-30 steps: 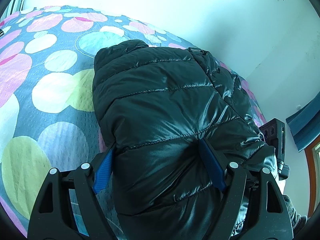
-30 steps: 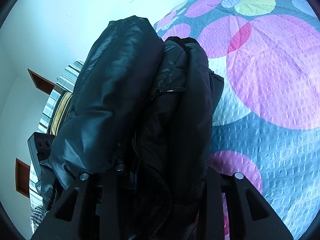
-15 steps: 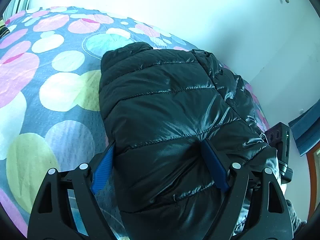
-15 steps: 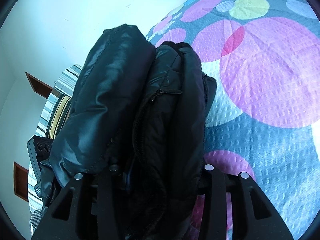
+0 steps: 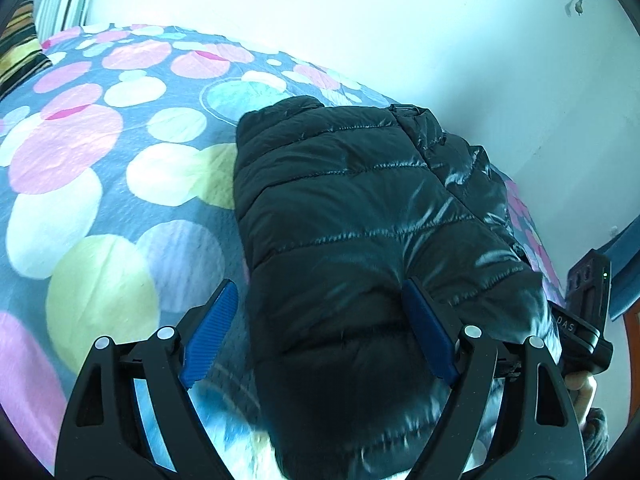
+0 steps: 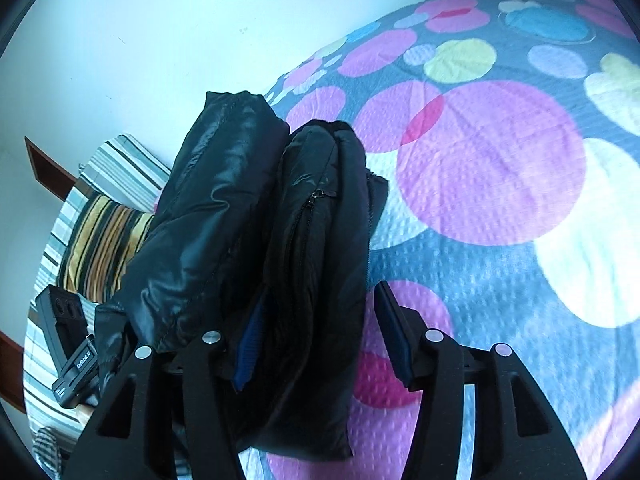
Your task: Fold large clothes
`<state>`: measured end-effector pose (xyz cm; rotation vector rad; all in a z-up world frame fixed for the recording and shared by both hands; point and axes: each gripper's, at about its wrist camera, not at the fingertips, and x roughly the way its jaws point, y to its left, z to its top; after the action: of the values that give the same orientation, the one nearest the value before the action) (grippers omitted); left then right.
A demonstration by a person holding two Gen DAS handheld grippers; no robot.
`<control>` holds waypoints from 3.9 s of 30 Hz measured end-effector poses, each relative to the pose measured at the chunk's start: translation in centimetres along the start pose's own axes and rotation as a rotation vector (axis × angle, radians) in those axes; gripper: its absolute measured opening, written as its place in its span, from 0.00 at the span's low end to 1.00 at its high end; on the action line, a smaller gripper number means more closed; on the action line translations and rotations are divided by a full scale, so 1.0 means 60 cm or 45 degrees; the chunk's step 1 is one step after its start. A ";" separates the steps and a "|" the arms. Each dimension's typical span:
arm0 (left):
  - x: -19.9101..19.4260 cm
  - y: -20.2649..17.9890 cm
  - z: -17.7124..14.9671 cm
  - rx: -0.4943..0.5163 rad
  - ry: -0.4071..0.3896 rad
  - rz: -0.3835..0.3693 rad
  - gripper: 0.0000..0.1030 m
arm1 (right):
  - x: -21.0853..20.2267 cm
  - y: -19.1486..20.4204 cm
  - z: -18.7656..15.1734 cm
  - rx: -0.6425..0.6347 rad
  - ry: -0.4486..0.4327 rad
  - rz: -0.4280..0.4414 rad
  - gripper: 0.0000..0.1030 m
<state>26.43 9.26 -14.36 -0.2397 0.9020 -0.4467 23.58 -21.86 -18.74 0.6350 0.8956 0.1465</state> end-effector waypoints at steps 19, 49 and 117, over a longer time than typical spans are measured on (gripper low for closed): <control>-0.136 -0.053 -0.101 0.081 -0.132 0.278 0.82 | -0.132 0.045 -0.056 -0.148 -0.181 -0.378 0.66; -0.249 -0.161 -0.146 0.168 -0.313 0.530 0.91 | -0.235 0.204 -0.154 -0.511 -0.429 -0.580 0.79; -0.287 -0.219 -0.168 0.273 -0.471 0.657 0.98 | -0.262 0.228 -0.165 -0.508 -0.492 -0.566 0.79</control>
<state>5.56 5.62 -3.36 0.1086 0.5182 -0.0128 8.02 -12.19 -4.69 0.0755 0.5887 -0.1907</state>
